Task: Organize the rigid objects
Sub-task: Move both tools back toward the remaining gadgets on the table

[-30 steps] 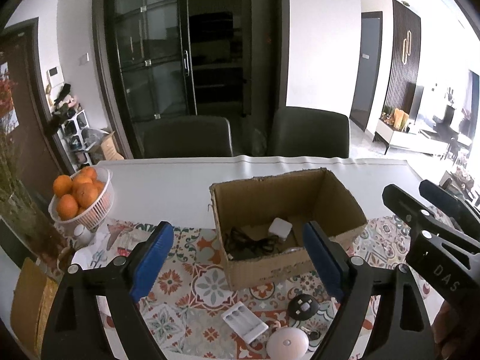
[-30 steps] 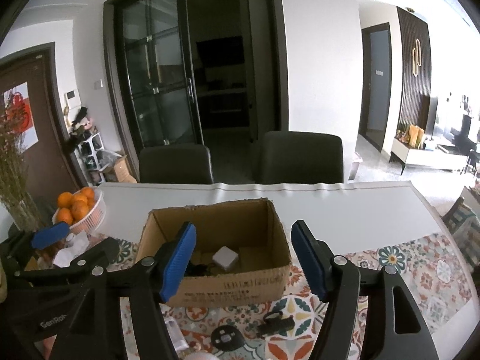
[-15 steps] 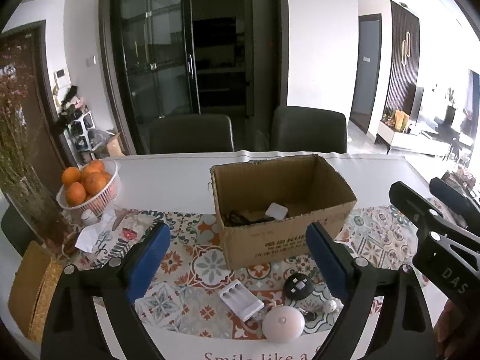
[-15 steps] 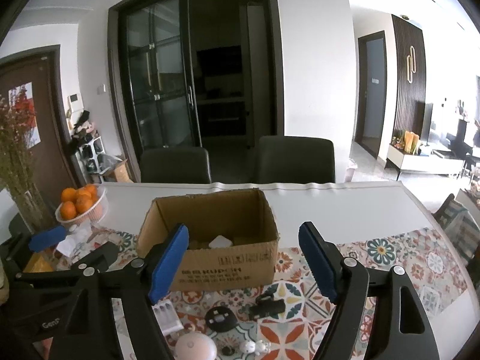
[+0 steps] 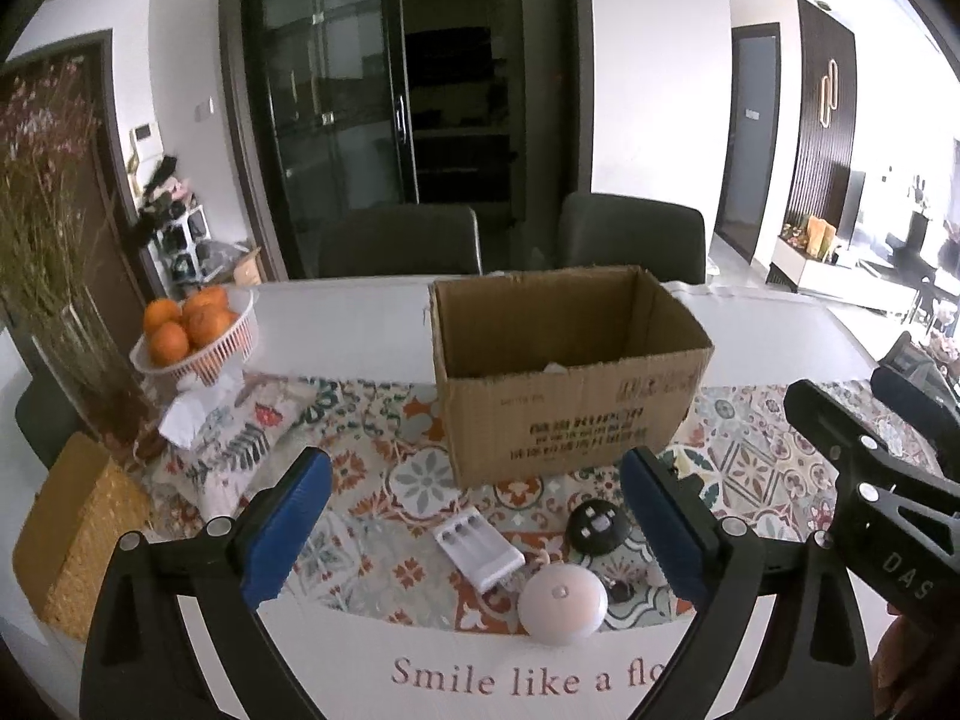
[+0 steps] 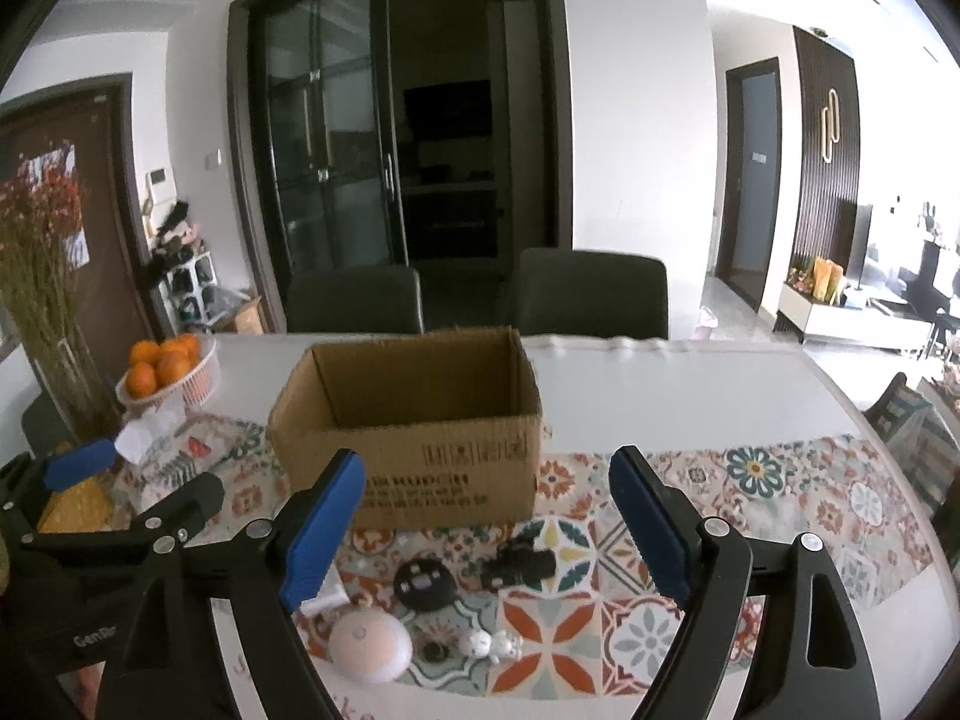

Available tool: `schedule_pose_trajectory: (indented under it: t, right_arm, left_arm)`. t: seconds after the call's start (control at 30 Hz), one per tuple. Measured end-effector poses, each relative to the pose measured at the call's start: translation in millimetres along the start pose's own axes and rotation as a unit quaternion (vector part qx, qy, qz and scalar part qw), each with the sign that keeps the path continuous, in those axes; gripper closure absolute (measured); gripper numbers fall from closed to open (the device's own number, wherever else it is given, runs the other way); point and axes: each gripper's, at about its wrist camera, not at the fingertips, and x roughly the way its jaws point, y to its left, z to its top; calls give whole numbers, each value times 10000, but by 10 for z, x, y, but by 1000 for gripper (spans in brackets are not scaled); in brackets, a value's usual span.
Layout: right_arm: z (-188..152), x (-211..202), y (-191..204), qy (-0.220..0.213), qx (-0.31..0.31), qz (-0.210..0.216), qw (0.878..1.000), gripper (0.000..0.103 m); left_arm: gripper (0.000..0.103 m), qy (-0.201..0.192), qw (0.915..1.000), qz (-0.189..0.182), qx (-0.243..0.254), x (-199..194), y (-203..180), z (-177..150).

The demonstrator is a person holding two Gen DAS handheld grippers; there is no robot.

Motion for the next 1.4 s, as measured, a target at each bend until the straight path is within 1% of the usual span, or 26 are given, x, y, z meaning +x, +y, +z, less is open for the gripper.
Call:
schedule_pose_trajectory:
  t: [0.13, 0.3, 0.4, 0.63, 0.77, 0.93, 1.1, 1.23, 1.4]
  right_arm:
    - [-142, 67, -71, 238, 55, 42, 9997, 19]
    - [-332, 131, -141, 453, 61, 37, 9989, 19]
    - [-441, 189, -174, 639, 81, 86, 9979, 19]
    - [-700, 280, -194, 904, 107, 118, 9958, 19]
    - [-844, 363, -218, 1084, 136, 188, 9938, 19]
    - [-1021, 470, -236, 1277, 113, 245, 9914, 19]
    - [-1134, 561, -263, 1356, 54, 258, 9904, 19]
    - [-1212, 658, -297, 1446, 39, 311, 9890, 19]
    - [-1296, 752, -301, 1503, 25, 417, 9878, 19]
  left_arm:
    - [5, 177, 9998, -33, -105, 55, -33, -146]
    - [5, 337, 9994, -53, -113, 136, -81, -345]
    - [5, 452, 9989, -61, -83, 196, -105, -446]
    - [5, 651, 9978, -90, 20, 311, -144, -718]
    - [5, 697, 9972, -199, 159, 386, -188, -852]
    - [6, 637, 9970, -308, 317, 470, -252, -982]
    - [6, 594, 9959, -471, 497, 564, -328, -1093]
    - [6, 668, 9942, -554, 632, 665, -389, -1191]
    - [6, 723, 9937, -552, 650, 786, -403, -1264]
